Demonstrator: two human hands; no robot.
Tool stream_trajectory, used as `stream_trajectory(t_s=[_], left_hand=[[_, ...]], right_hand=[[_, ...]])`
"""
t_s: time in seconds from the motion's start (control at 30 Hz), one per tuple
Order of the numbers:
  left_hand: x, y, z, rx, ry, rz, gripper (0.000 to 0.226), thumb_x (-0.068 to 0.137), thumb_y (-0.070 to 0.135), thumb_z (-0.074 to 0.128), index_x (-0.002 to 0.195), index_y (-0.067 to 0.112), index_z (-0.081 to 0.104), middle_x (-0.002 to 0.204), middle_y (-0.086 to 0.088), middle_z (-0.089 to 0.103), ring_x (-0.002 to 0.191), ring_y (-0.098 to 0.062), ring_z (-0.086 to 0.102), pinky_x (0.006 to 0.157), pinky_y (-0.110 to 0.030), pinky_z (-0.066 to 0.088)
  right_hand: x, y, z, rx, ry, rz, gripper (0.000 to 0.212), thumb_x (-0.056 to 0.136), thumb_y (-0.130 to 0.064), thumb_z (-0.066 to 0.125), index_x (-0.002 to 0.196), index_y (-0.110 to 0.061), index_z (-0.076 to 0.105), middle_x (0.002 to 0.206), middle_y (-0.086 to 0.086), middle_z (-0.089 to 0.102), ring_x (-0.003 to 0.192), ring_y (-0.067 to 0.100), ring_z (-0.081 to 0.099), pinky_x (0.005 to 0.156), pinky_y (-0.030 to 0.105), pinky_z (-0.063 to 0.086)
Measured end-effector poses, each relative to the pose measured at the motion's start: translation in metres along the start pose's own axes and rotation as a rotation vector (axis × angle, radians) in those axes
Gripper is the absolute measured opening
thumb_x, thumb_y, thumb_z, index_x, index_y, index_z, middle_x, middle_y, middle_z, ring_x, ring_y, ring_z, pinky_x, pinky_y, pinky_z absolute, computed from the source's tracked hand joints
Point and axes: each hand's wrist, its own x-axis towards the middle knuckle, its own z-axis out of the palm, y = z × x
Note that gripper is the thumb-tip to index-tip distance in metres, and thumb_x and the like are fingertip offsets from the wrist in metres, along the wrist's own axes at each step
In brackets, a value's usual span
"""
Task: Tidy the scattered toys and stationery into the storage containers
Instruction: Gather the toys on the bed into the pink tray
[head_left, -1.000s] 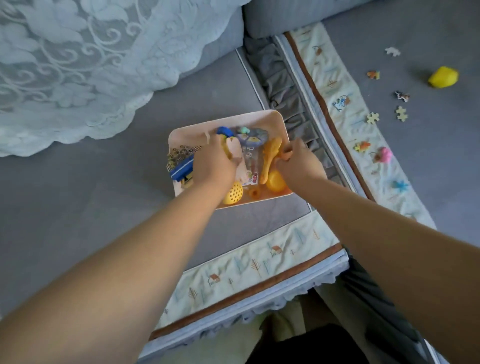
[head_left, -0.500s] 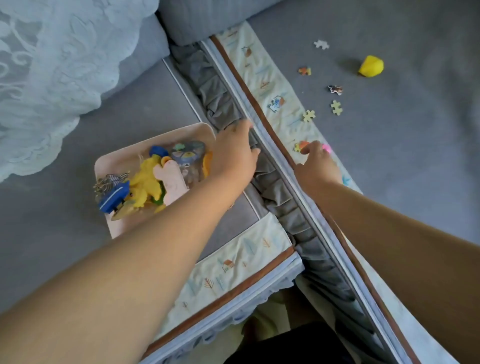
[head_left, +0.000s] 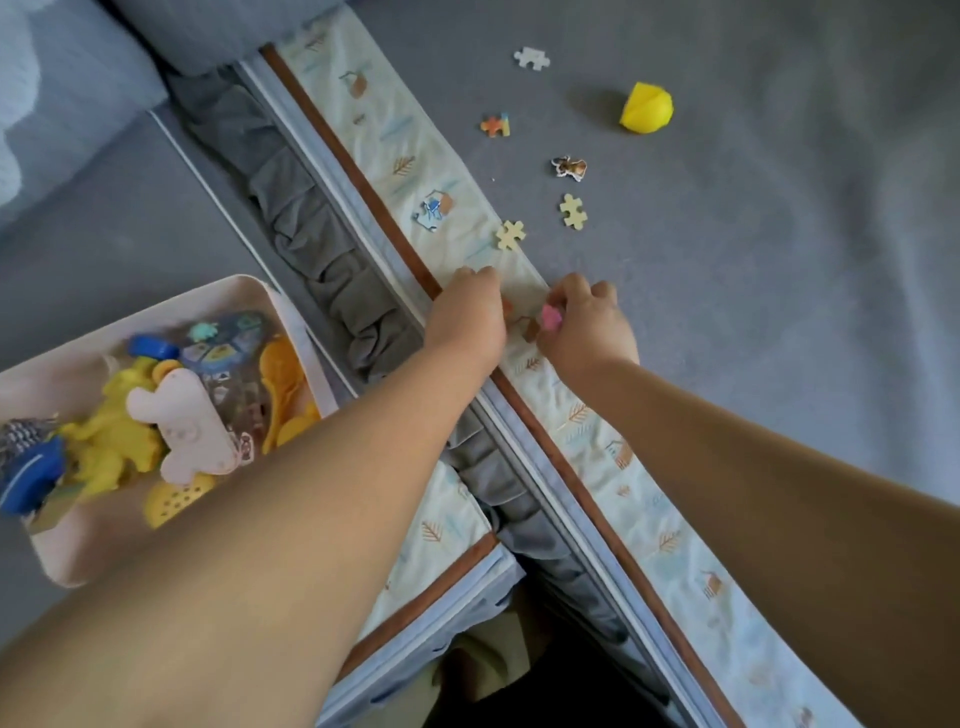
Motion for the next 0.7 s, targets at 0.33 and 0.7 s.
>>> stream_trajectory(t_s=[0.33, 0.7], left_hand=[[-0.045, -0.051, -0.043, -0.213, 0.174, -0.032, 0.006, 0.092, 0.014, 0.056, 0.098, 0.014, 0.057, 0.095, -0.005, 0.060, 0.084, -0.020, 0.056, 0.065, -0.030, 0.036], [-0.143, -0.181, -0.104, -0.170, 0.217, -0.316, 0.027, 0.089, 0.018, 0.061, 0.116, 0.018, 0.057, 0.115, -0.011, 0.063, 0.101, -0.032, 0.061, 0.085, -0.038, 0.050]], right_hand=[[-0.032, -0.051, 0.004, 0.138, -0.051, -0.096, 0.023, 0.089, -0.018, 0.056, 0.111, -0.022, 0.050, 0.117, 0.004, 0.049, 0.085, 0.022, 0.058, 0.064, 0.031, 0.050], [-0.124, -0.156, 0.044, 0.276, -0.195, -0.393, 0.039, 0.088, -0.035, 0.065, 0.121, -0.022, 0.049, 0.107, -0.002, 0.059, 0.090, 0.015, 0.059, 0.066, 0.023, 0.042]])
